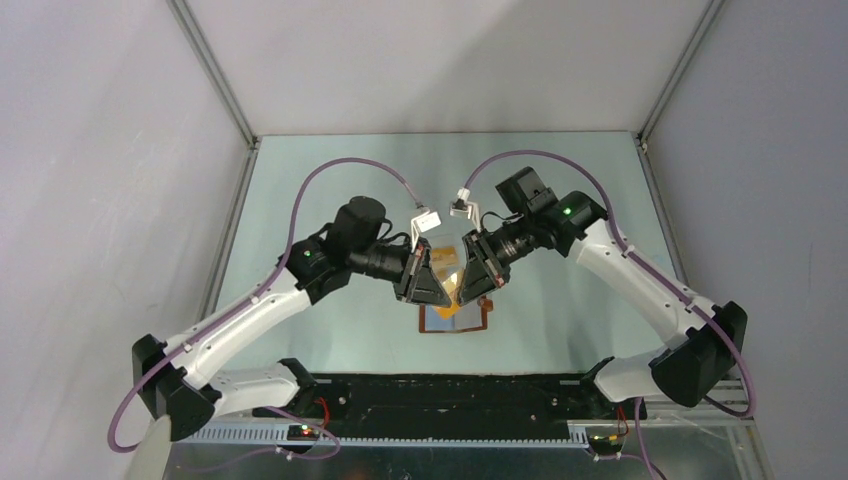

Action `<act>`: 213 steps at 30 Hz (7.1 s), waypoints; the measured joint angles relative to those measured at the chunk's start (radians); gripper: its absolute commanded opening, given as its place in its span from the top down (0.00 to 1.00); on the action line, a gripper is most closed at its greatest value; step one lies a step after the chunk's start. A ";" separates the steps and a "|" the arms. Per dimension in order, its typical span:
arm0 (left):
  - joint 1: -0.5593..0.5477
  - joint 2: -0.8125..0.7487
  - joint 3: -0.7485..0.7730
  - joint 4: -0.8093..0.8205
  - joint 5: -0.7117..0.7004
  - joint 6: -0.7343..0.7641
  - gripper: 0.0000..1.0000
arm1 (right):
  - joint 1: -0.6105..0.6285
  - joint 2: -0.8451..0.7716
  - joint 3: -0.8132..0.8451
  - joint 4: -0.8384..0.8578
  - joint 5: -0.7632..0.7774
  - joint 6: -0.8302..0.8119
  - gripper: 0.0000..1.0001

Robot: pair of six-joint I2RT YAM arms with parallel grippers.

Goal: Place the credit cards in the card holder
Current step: Insert the credit card into the card holder.

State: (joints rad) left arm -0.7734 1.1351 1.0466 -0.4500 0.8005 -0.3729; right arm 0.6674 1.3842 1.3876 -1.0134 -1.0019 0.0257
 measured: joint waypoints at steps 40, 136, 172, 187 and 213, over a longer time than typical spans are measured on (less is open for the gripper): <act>-0.078 -0.253 -0.364 0.850 -0.661 -0.668 1.00 | -0.175 -0.183 -0.478 1.459 0.055 1.110 0.57; -0.046 0.478 -0.219 0.146 -0.814 -0.568 0.95 | -0.157 0.086 -0.752 0.869 0.416 0.536 1.00; -0.046 0.533 -0.146 0.087 -0.797 -0.544 1.00 | -0.195 0.185 -0.808 1.100 0.277 0.523 1.00; -0.046 0.541 -0.134 0.073 -0.796 -0.542 1.00 | -0.201 0.207 -0.853 1.220 0.282 0.569 1.00; -0.046 0.542 -0.126 0.054 -0.806 -0.541 1.00 | -0.148 0.294 -0.872 1.425 0.299 0.735 1.00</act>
State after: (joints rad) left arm -0.8192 1.6775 0.9203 -0.3958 -0.0055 -0.9138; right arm 0.5194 1.6787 0.5156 0.4114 -0.7033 0.7605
